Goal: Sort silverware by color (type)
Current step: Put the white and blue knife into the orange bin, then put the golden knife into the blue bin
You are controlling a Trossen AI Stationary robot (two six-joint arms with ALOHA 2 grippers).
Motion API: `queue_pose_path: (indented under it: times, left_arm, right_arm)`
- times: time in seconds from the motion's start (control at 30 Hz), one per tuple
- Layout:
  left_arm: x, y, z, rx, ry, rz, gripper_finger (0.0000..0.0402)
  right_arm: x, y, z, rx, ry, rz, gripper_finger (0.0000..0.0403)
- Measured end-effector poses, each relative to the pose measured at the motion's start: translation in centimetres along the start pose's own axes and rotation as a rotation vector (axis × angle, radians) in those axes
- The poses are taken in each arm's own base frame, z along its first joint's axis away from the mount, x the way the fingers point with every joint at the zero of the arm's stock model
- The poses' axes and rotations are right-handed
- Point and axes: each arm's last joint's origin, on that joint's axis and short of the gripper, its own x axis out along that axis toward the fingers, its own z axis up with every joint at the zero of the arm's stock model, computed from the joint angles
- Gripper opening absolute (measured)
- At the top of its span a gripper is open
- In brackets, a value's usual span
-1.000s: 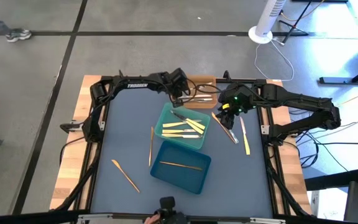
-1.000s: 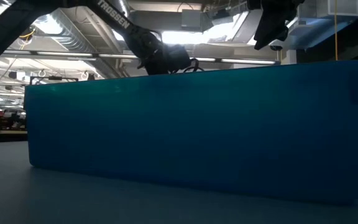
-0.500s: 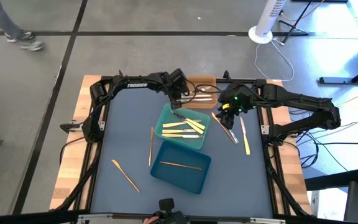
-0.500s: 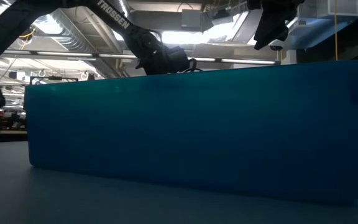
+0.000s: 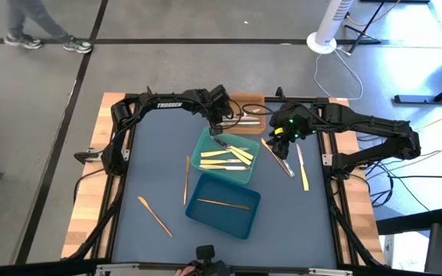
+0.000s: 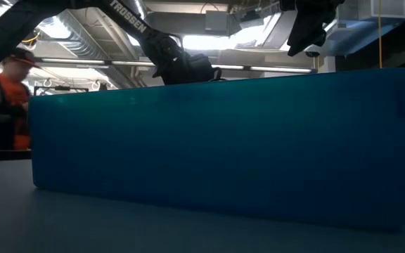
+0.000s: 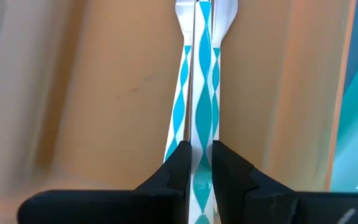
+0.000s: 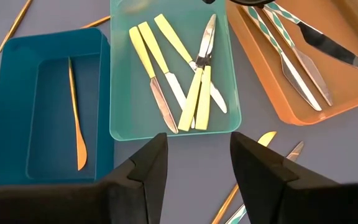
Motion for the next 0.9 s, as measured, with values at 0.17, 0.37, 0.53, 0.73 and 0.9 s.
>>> queue_pose_path:
  times: [0.17,0.37,0.53,0.73,0.9]
  left_arm:
    - [0.0,0.03,0.04,-0.001,-0.002,0.007,0.0051]
    - [0.0,0.04,0.04,-0.002,-0.003,0.008,0.0076]
    - [0.0,0.04,0.04,-0.002,-0.003,0.008,0.008]
    - [0.0,0.04,0.05,-0.002,-0.003,0.008,0.0081]
    - [0.0,0.04,0.05,-0.002,-0.003,0.008,0.0081]
  right_arm:
    - [0.0,0.0,0.0,0.0,0.0,0.0,0.0163]
    - [0.0,0.0,0.0,0.0,0.0,0.0,0.0163]
    - [0.0,0.0,0.0,0.0,0.0,0.0,0.0163]
    - [0.0,-0.01,0.0,0.0,0.0,0.0,0.0163]
    - [0.0,0.0,0.0,0.0,0.0,0.0,0.0163]
